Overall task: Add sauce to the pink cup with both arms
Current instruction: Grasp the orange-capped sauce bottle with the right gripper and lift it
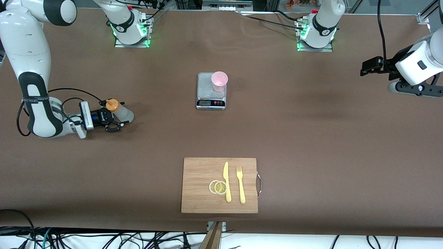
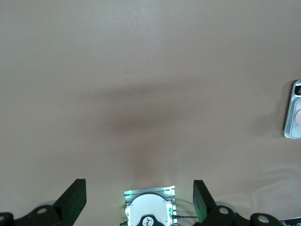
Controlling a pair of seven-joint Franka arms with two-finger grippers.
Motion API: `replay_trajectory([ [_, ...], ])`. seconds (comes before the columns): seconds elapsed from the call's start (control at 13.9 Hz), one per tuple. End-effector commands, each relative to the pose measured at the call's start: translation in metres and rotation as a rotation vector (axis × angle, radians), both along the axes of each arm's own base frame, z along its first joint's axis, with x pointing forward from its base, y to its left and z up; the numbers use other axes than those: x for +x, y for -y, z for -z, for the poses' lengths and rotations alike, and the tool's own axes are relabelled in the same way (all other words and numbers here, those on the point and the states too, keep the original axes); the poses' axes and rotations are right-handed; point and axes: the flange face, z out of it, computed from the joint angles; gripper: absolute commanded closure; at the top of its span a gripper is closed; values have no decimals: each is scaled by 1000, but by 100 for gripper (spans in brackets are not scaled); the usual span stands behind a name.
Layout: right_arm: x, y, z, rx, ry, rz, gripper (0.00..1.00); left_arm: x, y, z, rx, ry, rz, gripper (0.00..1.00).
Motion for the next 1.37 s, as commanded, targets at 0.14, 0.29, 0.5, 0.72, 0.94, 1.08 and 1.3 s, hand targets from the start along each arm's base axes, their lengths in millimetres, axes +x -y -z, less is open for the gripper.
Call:
replay_trajectory([
  [0.14,6,-6,3,13,-1,2,87,6,2,-5,21,12,31,0],
  [0.29,10,-7,0,10,3,0,100,6,1,-5,21,13,28,0],
  [0.5,28,-20,-19,-24,-1,-29,100,6,1,-5,21,13,28,0],
  [0.72,50,-42,-53,-125,-68,-60,100,6,1,-5,21,13,28,0],
  [0.94,75,-88,-95,-302,-105,-142,100,6,-1,-5,20,13,26,0],
  [1.08,81,-119,-116,-444,-121,-166,100,6,-3,-5,19,13,23,0],
  [1.3,82,-176,-145,-645,-125,-186,100,6,-3,-5,19,13,22,0],
])
